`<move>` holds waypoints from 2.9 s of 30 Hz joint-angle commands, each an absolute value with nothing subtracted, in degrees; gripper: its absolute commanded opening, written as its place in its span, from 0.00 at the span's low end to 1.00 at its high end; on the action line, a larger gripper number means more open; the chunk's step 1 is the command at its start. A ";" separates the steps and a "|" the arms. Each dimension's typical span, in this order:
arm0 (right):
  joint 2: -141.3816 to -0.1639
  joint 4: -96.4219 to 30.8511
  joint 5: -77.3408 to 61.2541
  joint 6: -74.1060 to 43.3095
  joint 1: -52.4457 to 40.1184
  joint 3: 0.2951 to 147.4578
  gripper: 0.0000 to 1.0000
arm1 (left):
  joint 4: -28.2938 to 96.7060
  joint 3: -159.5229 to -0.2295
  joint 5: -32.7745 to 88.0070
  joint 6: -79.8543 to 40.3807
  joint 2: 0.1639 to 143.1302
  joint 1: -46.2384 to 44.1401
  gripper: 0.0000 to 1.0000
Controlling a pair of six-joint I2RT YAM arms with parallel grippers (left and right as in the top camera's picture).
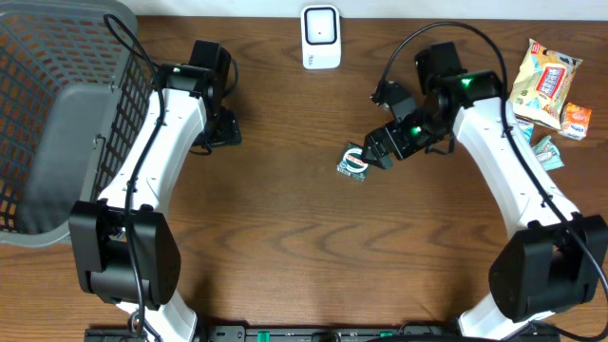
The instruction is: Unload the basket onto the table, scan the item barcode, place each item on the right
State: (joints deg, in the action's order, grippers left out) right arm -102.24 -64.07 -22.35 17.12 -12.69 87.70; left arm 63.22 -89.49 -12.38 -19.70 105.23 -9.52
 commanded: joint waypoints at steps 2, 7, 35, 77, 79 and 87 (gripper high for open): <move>-102.28 -59.99 -26.11 16.71 -14.39 83.09 0.99 | 63.59 -89.36 -13.10 -20.27 104.73 -9.28 0.98; -102.28 -56.40 -26.70 16.71 -15.99 81.38 0.99 | 63.59 -89.36 -13.10 -20.27 104.73 -9.28 0.98; -102.35 -45.19 -12.32 34.35 -18.48 74.48 0.99 | 63.59 -89.36 -13.10 -20.27 104.73 -9.28 0.98; -108.73 -30.65 -10.07 26.04 -21.23 66.43 0.99 | 63.59 -89.36 -13.10 -20.27 104.73 -9.28 0.98; -109.91 -31.83 -8.36 26.20 -21.80 67.24 0.99 | 63.59 -89.36 -13.10 -20.27 104.73 -9.28 0.98; -110.41 -32.12 -7.38 27.40 -21.67 69.71 0.99 | 63.59 -89.36 -13.10 -20.27 104.73 -9.28 0.98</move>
State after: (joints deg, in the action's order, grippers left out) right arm -109.78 -32.18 -8.25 26.13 -21.78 67.79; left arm 63.22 -89.49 -12.36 -19.70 105.23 -9.52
